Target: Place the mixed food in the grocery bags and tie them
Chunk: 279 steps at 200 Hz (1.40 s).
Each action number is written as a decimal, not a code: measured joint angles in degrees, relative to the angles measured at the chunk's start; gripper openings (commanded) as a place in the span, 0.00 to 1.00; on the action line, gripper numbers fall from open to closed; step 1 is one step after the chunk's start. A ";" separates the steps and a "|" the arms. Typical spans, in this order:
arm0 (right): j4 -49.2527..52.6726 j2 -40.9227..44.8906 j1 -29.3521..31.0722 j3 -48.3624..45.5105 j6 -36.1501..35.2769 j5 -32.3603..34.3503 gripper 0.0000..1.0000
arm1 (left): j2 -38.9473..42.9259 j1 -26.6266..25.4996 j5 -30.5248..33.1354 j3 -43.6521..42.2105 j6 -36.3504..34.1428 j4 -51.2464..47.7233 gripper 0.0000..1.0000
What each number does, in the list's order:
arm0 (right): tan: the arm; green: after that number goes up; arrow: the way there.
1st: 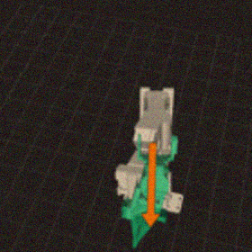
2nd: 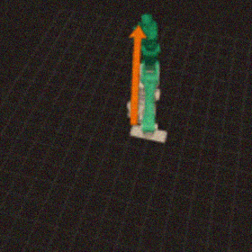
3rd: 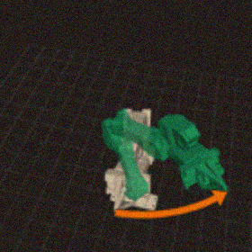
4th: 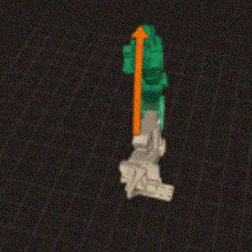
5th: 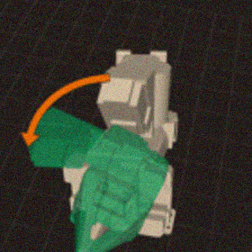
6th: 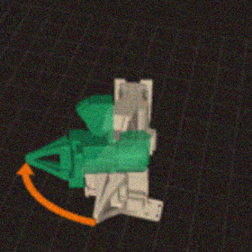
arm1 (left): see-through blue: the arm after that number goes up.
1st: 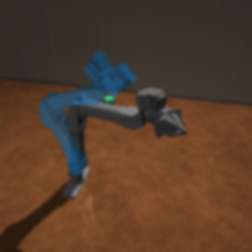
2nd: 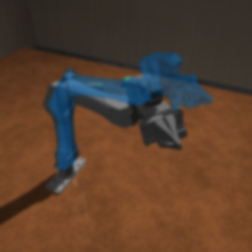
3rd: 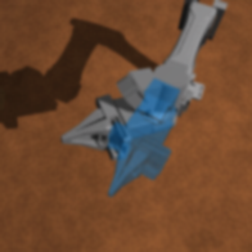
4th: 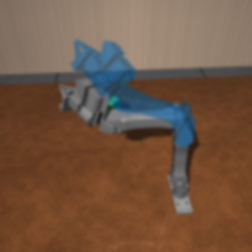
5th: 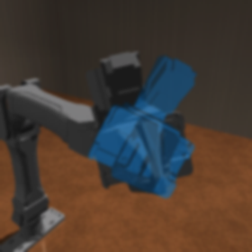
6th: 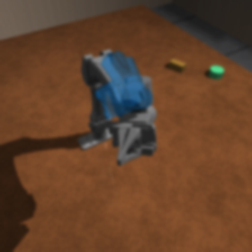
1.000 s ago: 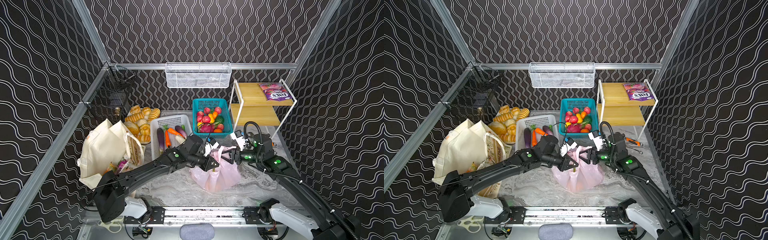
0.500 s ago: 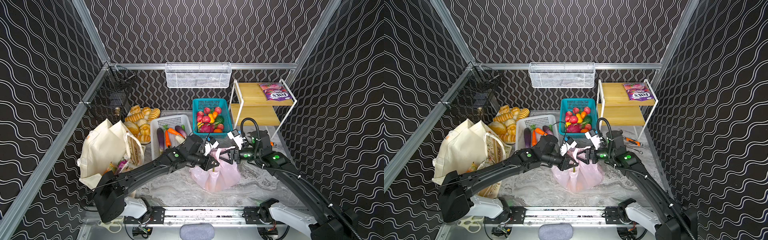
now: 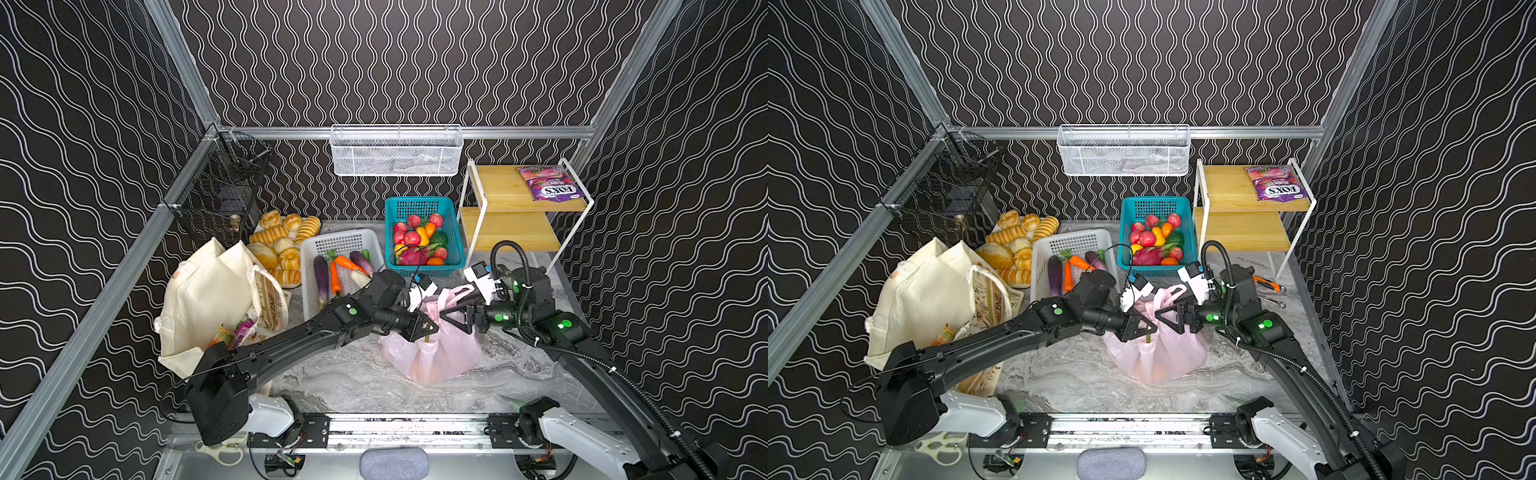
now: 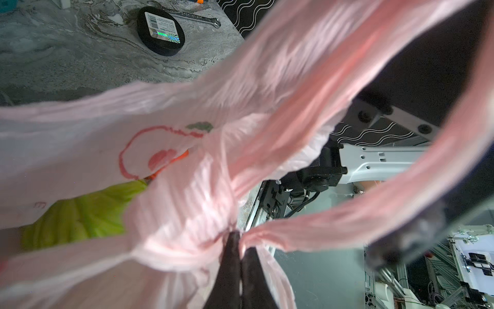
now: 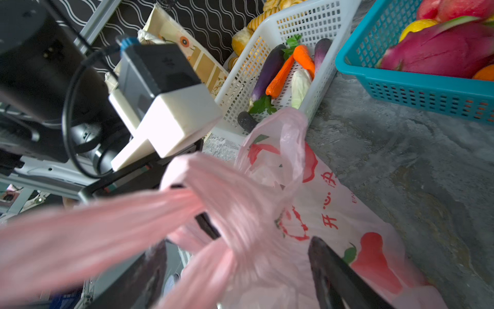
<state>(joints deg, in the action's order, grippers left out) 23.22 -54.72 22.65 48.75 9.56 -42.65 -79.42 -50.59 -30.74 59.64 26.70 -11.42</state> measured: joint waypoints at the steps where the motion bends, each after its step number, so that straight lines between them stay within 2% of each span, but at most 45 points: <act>1: 0.00 -0.02 0.00 0.00 -0.04 -0.09 0.87 | 0.00 0.00 0.00 0.00 0.00 0.00 0.00; 23: -0.09 -1.51 0.00 0.00 -0.59 -2.89 0.89 | 0.13 0.00 -0.26 0.02 -0.07 0.15 0.00; 43: -2.03 -3.08 0.00 -0.24 0.13 -3.10 0.83 | 0.00 0.00 -1.51 0.55 -0.26 0.17 0.00; 52: -3.63 -3.82 0.00 -0.57 0.61 -3.10 0.73 | -0.02 0.00 -2.12 0.74 -0.44 0.20 0.00; 82: -7.15 -6.47 0.00 -0.48 2.21 -3.17 0.29 | -0.07 0.00 -2.29 1.64 -2.14 -1.22 0.04; 94: -7.76 -6.75 0.00 -0.28 2.27 -3.17 0.16 | -0.02 0.00 -1.84 1.95 -2.86 -1.88 0.12; 107: -8.26 -6.64 0.00 -0.31 2.25 -3.04 0.07 | 0.35 0.00 -1.42 2.38 -3.23 -2.60 0.29; 128: -10.01 -5.66 -0.07 -1.31 2.45 -2.36 0.03 | 1.77 0.00 -1.77 3.82 -4.81 -3.08 0.47; 165: -13.05 -4.52 -0.07 -2.56 2.45 -1.68 0.03 | 3.63 0.00 -1.70 8.52 -10.49 -7.82 0.61; 187: -13.86 -4.28 -0.07 -2.86 2.38 -1.77 0.03 | 4.04 0.33 2.56 11.56 -15.08 -12.68 0.73; 209: -14.64 -4.22 -0.07 -2.97 2.38 -1.92 0.04 | 1.25 1.60 7.45 15.17 -20.70 -17.73 0.77; 228: -14.88 -4.00 -0.07 -3.02 2.38 -2.25 0.04 | -4.26 2.25 8.94 20.24 -25.79 -22.14 0.81; 235: -14.97 -3.91 -0.07 -3.10 2.38 -2.27 0.04 | -6.29 2.27 8.85 22.21 -27.45 -23.65 0.87; 244: -14.97 -3.91 -0.07 -3.19 2.40 -2.47 0.05 | -8.92 2.25 8.28 24.59 -29.81 -25.35 0.89; 279: -15.02 -3.93 -0.07 -3.21 2.43 -2.51 0.05 | -14.36 2.25 5.33 28.94 -36.06 -31.76 0.86</act>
<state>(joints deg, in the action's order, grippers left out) 8.21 -58.65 22.59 45.54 11.99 -45.17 -93.78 -48.34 -25.41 88.58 -9.37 -43.18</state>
